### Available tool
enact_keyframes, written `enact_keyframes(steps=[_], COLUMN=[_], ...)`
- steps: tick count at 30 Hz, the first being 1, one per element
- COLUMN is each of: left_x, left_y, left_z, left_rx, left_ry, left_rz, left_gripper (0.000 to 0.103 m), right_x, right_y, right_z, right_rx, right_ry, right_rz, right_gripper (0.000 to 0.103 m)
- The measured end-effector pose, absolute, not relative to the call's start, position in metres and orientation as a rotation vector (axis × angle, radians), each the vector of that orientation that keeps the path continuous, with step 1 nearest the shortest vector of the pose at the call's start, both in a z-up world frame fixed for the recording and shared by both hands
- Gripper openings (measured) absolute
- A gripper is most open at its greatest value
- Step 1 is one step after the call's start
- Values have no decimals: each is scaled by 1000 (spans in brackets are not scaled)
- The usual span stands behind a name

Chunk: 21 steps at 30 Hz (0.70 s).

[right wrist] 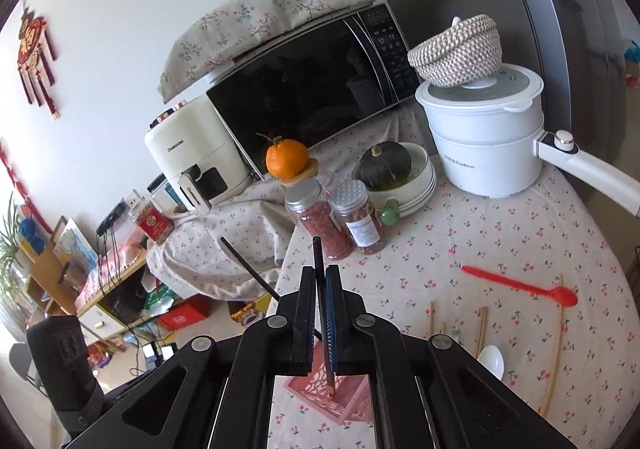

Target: Organize utensils

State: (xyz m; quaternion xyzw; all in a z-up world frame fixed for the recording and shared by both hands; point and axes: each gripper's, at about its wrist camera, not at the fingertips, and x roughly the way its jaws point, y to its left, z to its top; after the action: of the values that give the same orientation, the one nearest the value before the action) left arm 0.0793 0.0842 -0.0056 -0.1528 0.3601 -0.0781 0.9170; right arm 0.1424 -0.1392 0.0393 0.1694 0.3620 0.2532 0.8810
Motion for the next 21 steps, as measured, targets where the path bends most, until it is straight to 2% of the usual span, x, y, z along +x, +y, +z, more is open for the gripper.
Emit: enact_keyframes(steps=[5, 6, 7, 9, 10, 12, 15, 18, 21], left_x=[80, 80, 80, 80, 79, 79, 75, 70, 65], left_y=[82, 81, 80, 78, 77, 73, 66, 56, 45], left_z=[-7, -7, -7, -8, -8, -8, -9, -10, -12], left_rx=[-299, -294, -291, -283, -279, -269, -248, -231, -195], left_ry=[750, 753, 756, 760, 762, 769, 790, 815, 841], left_rz=[-157, -156, -157, -152, -152, -157, -173, -196, -208], left_gripper=[22, 25, 28, 42, 46, 58, 71, 79, 82], right_x=[152, 151, 150, 144, 141, 133, 121, 111, 103], right_y=[-144, -148, -152, -161, -166, -175, -195, -215, -233], right_z=[27, 29, 32, 40, 45, 53, 62, 64, 59], right_rx=[361, 364, 365, 366, 359, 345, 320, 289, 269], right_ry=[790, 783, 773, 731, 714, 703, 685, 693, 716], right_rz=[499, 493, 481, 454, 442, 430, 392, 351, 309], right_gripper=[13, 24, 45, 70, 75, 80, 87, 92, 95])
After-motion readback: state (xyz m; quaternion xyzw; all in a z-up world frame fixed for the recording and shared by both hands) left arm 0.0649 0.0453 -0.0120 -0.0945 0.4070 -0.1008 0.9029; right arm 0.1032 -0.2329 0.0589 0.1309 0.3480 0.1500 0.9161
